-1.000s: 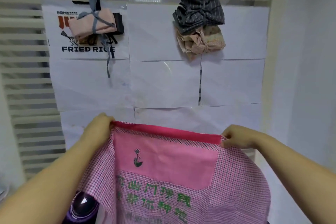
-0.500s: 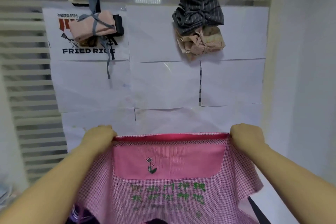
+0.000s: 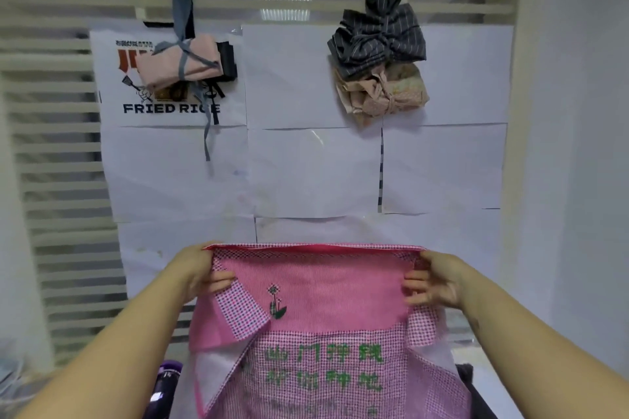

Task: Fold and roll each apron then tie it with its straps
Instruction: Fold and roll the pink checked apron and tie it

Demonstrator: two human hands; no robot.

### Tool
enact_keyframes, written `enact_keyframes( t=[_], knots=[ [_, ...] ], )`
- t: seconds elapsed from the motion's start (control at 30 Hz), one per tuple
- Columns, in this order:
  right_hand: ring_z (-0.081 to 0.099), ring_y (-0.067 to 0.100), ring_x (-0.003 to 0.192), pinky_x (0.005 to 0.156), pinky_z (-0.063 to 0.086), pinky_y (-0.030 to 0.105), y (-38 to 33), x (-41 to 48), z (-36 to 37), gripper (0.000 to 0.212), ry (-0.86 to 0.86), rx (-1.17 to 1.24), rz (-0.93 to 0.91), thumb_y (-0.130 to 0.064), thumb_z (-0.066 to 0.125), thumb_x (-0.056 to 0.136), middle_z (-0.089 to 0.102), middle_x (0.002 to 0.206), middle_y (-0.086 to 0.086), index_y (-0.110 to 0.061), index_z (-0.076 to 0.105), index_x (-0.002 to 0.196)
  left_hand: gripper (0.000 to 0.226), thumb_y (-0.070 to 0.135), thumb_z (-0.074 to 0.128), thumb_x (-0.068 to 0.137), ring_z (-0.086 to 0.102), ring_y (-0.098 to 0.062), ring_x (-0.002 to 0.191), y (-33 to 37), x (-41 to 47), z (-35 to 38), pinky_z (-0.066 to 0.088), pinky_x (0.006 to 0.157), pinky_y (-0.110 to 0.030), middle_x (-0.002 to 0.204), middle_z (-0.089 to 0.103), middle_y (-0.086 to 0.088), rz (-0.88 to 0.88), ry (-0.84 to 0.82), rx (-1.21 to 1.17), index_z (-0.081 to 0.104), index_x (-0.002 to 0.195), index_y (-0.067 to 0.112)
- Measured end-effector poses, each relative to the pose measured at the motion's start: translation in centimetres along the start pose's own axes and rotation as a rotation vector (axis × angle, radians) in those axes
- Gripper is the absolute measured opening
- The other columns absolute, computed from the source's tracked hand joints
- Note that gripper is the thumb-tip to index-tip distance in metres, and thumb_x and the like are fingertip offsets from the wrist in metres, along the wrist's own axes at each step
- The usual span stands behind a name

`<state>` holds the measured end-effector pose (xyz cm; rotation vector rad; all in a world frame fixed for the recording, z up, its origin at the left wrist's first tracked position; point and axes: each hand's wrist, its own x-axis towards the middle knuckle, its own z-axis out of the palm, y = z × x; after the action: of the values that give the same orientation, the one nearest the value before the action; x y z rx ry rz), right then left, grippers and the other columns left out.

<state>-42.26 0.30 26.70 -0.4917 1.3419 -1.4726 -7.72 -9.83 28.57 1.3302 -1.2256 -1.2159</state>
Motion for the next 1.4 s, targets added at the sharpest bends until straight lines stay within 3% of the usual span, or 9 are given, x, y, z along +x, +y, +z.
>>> enact_keyframes(
  t=[0.17,0.3,0.4,0.57,0.67,0.8,1.1,1.27,1.4],
  knots=[
    [0.045,0.019,0.055,0.067,0.052,0.038,-1.2,1.6,1.7,0.027,0.092,-0.048,-0.148,-0.009,0.039,0.095,0.050,0.066,0.007,-0.013,0.055,0.073,0.031,0.006,0.033,0.099,0.052,-0.024,0.063,-0.1,1.4,0.6,0.052,0.043,-0.029,0.058,0.066,-0.003,0.030,0.018,0.001,0.061,0.094,0.017],
    [0.051,0.021,0.074,0.066,0.037,0.028,-3.3,-0.7,2.7,0.031,0.434,-0.279,-0.750,-0.005,0.036,0.092,0.059,0.083,0.008,-0.005,0.066,0.089,0.044,-0.009,0.035,0.088,0.049,-0.031,0.116,0.7,1.2,0.0,0.036,0.102,-0.025,0.127,0.056,-0.020,0.708,0.485,0.367,0.062,0.120,0.006],
    [0.031,0.014,0.058,0.051,0.025,0.024,0.2,-3.2,1.2,0.034,0.571,-0.259,-0.946,0.000,0.034,0.094,0.038,0.064,0.002,-0.014,0.044,0.065,0.052,-0.015,0.037,0.080,0.039,-0.027,0.125,-2.0,-2.4,-0.4,0.016,0.106,-0.004,0.133,0.045,-0.021,0.963,0.550,0.425,0.059,0.123,0.004],
    [0.042,0.007,0.057,0.060,0.030,0.030,12.3,-5.2,-3.6,0.031,0.574,-0.397,-0.813,0.001,0.038,0.092,0.042,0.066,0.014,-0.003,0.054,0.066,0.049,-0.016,0.045,0.081,0.035,-0.037,0.131,-14.2,-6.7,-2.5,0.018,0.111,-0.026,0.143,0.037,-0.024,0.791,0.431,0.591,0.063,0.121,0.007],
    [0.050,0.040,0.084,0.074,0.035,0.041,18.4,-5.9,-6.9,0.032,0.499,-0.719,-0.669,-0.005,0.038,0.091,0.056,0.084,0.033,0.016,0.061,0.087,0.041,-0.010,0.054,0.083,0.034,-0.042,0.130,-21.7,-10.1,-4.8,0.027,0.112,-0.046,0.143,0.038,-0.024,0.642,0.359,0.798,0.068,0.116,0.010],
    [0.054,0.044,0.105,0.089,0.039,0.042,25.6,-6.7,-11.0,0.033,0.315,-1.153,-0.334,-0.006,0.039,0.097,0.062,0.112,0.029,0.001,0.064,0.117,0.034,-0.002,0.076,0.068,0.045,-0.052,0.107,-31.5,-14.4,-8.1,0.041,0.094,-0.063,0.128,0.053,-0.029,0.432,0.114,1.319,0.078,0.094,0.020],
    [0.057,0.038,0.096,0.075,0.036,0.035,35.0,-10.1,-15.2,0.030,0.186,-1.358,0.052,-0.009,0.043,0.100,0.063,0.109,0.031,0.011,0.064,0.093,0.037,0.027,0.040,0.098,0.026,-0.027,0.140,-38.0,-19.0,-9.7,0.020,0.113,-0.050,0.149,0.033,-0.002,0.058,-0.309,1.634,0.052,0.132,0.034],
    [0.051,0.038,0.121,0.098,0.038,0.037,36.7,-12.7,-15.8,0.048,0.214,-1.343,0.146,-0.008,0.065,0.087,0.054,0.132,0.024,0.004,0.051,0.132,0.034,0.016,0.045,0.097,0.050,-0.026,0.123,-39.0,-20.0,-10.3,0.032,0.103,-0.038,0.136,0.052,-0.002,0.218,-0.370,1.437,0.059,0.127,0.022],
    [0.058,0.039,0.108,0.088,0.044,0.039,36.3,-12.8,-15.4,0.034,0.333,-1.348,0.022,-0.006,0.064,0.087,0.064,0.118,0.023,0.001,0.063,0.120,0.029,0.000,0.057,0.087,0.063,-0.038,0.094,-37.8,-19.5,-10.2,0.047,0.084,-0.042,0.104,0.067,-0.014,0.426,-0.255,1.242,0.069,0.112,0.010]
  ],
)
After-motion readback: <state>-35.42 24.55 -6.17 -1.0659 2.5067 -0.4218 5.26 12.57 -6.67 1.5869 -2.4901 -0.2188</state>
